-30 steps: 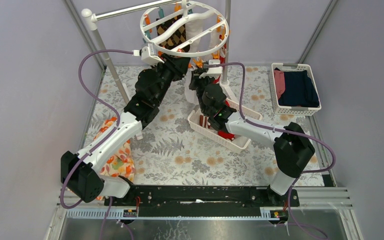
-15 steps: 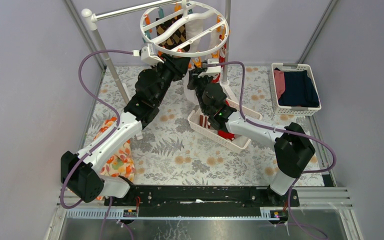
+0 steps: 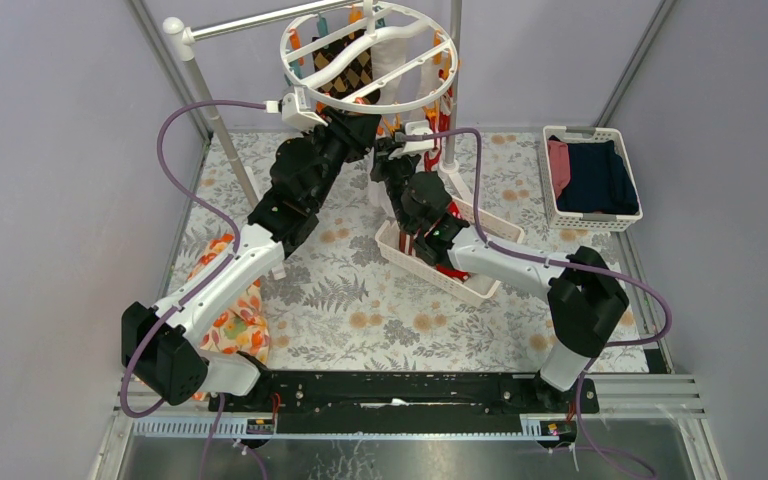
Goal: Clip the socks to the hanger
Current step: Clamp the sock onto the hanger.
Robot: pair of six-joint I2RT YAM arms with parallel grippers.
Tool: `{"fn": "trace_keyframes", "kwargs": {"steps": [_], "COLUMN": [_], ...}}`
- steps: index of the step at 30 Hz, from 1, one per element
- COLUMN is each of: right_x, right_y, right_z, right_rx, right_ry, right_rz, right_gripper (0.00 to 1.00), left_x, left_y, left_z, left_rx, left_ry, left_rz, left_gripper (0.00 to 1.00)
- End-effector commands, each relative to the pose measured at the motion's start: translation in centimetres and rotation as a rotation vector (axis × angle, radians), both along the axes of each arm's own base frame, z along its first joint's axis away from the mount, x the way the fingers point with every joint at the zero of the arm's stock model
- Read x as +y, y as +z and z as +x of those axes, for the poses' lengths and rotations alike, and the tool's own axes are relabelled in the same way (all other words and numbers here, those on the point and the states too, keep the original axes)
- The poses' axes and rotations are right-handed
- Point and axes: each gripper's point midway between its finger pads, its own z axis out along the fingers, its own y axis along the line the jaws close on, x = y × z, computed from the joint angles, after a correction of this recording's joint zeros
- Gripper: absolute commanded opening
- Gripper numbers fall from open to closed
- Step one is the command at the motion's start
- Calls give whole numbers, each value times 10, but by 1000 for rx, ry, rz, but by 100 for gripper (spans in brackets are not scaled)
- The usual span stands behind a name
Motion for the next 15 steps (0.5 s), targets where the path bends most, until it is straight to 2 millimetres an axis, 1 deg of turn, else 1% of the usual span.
{"fn": "trace_keyframes", "kwargs": {"steps": [1,6,10,15], "right_x": [-5,4,12,13], "right_y": [32,36,34,37], "right_z": [-10,-15,-19,-25], "right_rx": [-89,-111,-125,-157], "right_ry": [-13,1,20,17], "right_rz": [41,6,-36,-43], "right_gripper": [0,0,0,0], "left_x": [8,6,6,5], "left_y": [-4,-10,-8,-11], "left_z": [7,9,9,10], "left_rx": [7,19,17,21], "left_ry": [36,35,35,33], "left_rz": [-6,-3,-6,-1], "left_gripper": [8,8,8,8]}}
